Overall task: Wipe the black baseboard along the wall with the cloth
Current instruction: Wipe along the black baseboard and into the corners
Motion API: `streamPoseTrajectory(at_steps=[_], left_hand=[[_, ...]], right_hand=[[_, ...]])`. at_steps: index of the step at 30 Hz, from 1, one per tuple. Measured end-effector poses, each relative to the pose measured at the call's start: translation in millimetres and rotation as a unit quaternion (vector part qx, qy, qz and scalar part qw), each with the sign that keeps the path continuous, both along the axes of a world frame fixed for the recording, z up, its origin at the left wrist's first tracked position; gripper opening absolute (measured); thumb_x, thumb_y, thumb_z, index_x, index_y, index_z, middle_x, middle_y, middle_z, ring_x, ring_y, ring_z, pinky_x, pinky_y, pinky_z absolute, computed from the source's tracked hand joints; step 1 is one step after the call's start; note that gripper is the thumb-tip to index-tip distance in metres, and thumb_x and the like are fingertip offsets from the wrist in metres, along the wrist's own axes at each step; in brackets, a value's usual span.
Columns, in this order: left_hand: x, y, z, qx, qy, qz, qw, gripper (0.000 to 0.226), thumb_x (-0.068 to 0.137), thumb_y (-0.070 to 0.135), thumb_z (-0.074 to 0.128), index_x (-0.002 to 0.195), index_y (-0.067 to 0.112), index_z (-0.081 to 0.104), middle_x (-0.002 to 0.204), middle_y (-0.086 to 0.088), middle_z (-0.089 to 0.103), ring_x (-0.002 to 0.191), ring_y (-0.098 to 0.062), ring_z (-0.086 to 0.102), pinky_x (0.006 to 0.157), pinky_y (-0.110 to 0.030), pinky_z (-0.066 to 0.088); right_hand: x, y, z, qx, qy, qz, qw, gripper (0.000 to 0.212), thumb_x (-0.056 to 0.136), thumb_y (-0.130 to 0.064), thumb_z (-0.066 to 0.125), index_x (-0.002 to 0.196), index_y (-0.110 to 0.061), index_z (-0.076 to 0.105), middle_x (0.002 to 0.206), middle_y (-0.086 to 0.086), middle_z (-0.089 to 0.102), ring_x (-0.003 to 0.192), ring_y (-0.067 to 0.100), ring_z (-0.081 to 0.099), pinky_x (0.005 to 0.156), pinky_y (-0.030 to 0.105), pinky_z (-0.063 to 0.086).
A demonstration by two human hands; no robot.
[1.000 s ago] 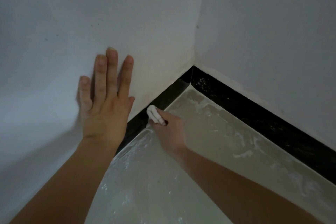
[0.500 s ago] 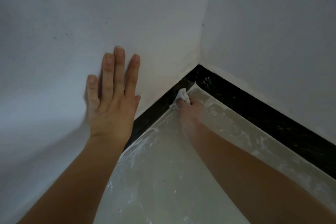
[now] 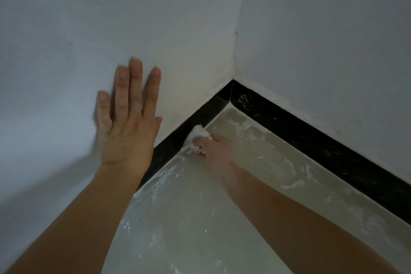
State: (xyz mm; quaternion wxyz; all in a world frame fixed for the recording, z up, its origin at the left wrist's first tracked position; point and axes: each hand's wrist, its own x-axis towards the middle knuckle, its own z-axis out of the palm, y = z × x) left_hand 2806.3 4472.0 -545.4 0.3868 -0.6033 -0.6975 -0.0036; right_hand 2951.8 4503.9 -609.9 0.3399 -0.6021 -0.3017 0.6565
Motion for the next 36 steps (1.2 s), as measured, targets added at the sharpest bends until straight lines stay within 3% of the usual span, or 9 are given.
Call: streamPoseTrajectory(at_steps=[3,6,9,12,17,21,25,30,36], left_hand=[[0.0,0.4,-1.0,0.003,0.01,0.003,1.0,0.096,0.09,0.052,0.048,0.153,0.016,-0.015,0.148,-0.015,-0.038,0.136,-0.026,-0.038,0.106,-0.042,-0.029],[-0.3,0.3,-0.4,0.001,0.025,0.005,1.0,0.095,0.09,0.054,0.046,0.153,0.015,-0.013,0.148,-0.017,-0.037,0.135,-0.028,-0.038,0.106,-0.043,-0.028],[-0.4,0.6,1.4,0.002,0.034,0.014,0.999,0.096,0.09,0.057,0.046,0.153,0.015,-0.012,0.148,-0.018,-0.037,0.135,-0.03,-0.039,0.106,-0.044,-0.028],[1.2,0.2,3.6,0.003,0.026,0.017,1.0,0.097,0.089,0.057,0.048,0.153,0.015,-0.012,0.148,-0.018,-0.037,0.134,-0.029,-0.039,0.106,-0.043,-0.028],[2.7,-1.4,2.1,-0.006,-0.009,0.01,1.0,0.096,0.091,0.05,0.052,0.153,0.017,-0.013,0.148,-0.014,-0.039,0.135,-0.025,-0.04,0.105,-0.04,-0.03],[5.8,-1.2,-1.7,-0.006,-0.028,0.011,1.0,0.096,0.09,0.047,0.053,0.153,0.017,-0.014,0.147,-0.013,-0.04,0.134,-0.025,-0.041,0.104,-0.04,-0.031],[4.6,-7.6,2.6,-0.012,-0.117,-0.055,0.992,0.094,0.091,0.036,0.058,0.154,0.019,-0.01,0.148,-0.004,-0.04,0.136,-0.017,-0.038,0.107,-0.033,-0.029],[31.0,-10.3,-6.4,-0.011,-0.258,-0.113,0.959,0.094,0.088,0.035,0.062,0.155,0.014,0.0,0.156,-0.019,-0.019,0.144,-0.03,-0.02,0.113,-0.047,-0.014],[114.3,-17.5,-42.8,-0.135,-0.389,-0.182,0.893,0.083,0.086,0.032,0.066,0.151,0.005,0.021,0.157,-0.024,0.007,0.145,-0.038,0.005,0.116,-0.049,0.009]], right_hand=[[-10.3,4.3,5.7,0.025,0.045,-0.07,0.996,0.011,0.087,-0.006,0.063,0.091,-0.015,0.07,0.061,-0.005,0.066,0.066,0.01,0.066,0.073,0.024,0.054],[-30.0,-15.3,16.6,0.07,0.058,-0.069,0.993,0.029,0.09,-0.004,0.062,0.093,-0.032,0.066,0.067,-0.013,0.066,0.06,-0.004,0.062,0.06,0.01,0.049],[-32.7,-39.0,14.6,0.123,0.025,0.05,0.991,0.032,0.089,-0.004,0.063,0.084,-0.036,0.067,0.077,-0.005,0.068,0.061,-0.004,0.06,0.058,0.006,0.047],[-28.9,-48.6,10.1,0.115,-0.03,0.17,0.978,0.024,0.087,-0.009,0.068,0.109,-0.018,0.072,0.094,-0.001,0.071,0.085,0.008,0.066,0.076,0.016,0.052],[-22.7,-28.8,5.8,-0.012,0.014,-0.049,0.999,0.022,0.085,-0.013,0.069,0.105,-0.021,0.072,0.088,-0.003,0.071,0.08,0.011,0.066,0.069,0.019,0.052],[-43.5,-40.2,5.5,-0.005,0.013,0.013,1.0,0.035,0.084,-0.01,0.069,0.118,-0.017,0.069,0.095,0.0,0.072,0.079,0.01,0.066,0.067,0.017,0.051],[-28.5,-60.6,4.8,0.018,0.006,0.112,0.993,0.026,0.086,-0.013,0.068,0.111,-0.013,0.071,0.078,-0.011,0.066,0.064,-0.005,0.059,0.062,0.007,0.049],[17.1,-49.4,8.0,0.013,-0.074,-0.024,0.997,0.018,0.078,-0.007,0.068,0.09,-0.017,0.075,0.072,0.002,0.066,0.065,0.013,0.06,0.066,0.028,0.051],[130.2,-69.0,29.9,0.035,-0.221,-0.12,0.967,0.016,0.081,-0.005,0.065,0.073,-0.02,0.066,0.062,-0.003,0.06,0.059,0.012,0.057,0.064,0.029,0.049]])
